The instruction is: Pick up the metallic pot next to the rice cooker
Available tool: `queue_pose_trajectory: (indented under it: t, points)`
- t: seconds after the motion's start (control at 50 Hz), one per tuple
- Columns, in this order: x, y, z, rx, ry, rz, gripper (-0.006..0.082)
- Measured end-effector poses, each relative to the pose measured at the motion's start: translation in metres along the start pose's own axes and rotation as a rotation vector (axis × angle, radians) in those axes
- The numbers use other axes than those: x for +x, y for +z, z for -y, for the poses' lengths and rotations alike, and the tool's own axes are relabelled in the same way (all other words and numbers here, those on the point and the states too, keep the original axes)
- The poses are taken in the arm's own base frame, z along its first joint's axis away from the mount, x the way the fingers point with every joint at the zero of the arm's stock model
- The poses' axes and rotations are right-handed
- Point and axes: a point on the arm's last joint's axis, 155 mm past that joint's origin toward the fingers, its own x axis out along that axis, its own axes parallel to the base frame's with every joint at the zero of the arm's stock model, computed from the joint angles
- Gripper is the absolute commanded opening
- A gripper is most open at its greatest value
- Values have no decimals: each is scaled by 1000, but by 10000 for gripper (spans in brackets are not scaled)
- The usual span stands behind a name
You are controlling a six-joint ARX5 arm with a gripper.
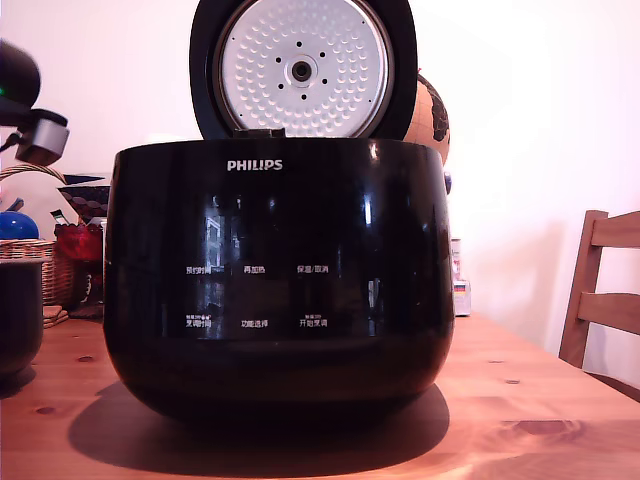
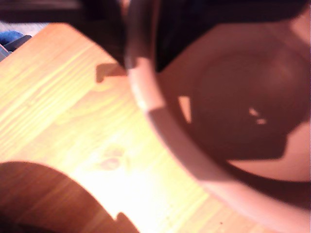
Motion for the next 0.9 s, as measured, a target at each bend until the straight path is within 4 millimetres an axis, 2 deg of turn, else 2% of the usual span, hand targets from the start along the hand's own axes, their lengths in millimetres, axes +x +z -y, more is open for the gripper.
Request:
queue_pose_trajectory:
  t: [0.38,0.78,0.9]
  points:
    - [-11,-6,9,56,37,-61,-23]
    - [-49,-19,8,65,147,-20,-23]
    - [-62,-33,19,90,151,-57,-23]
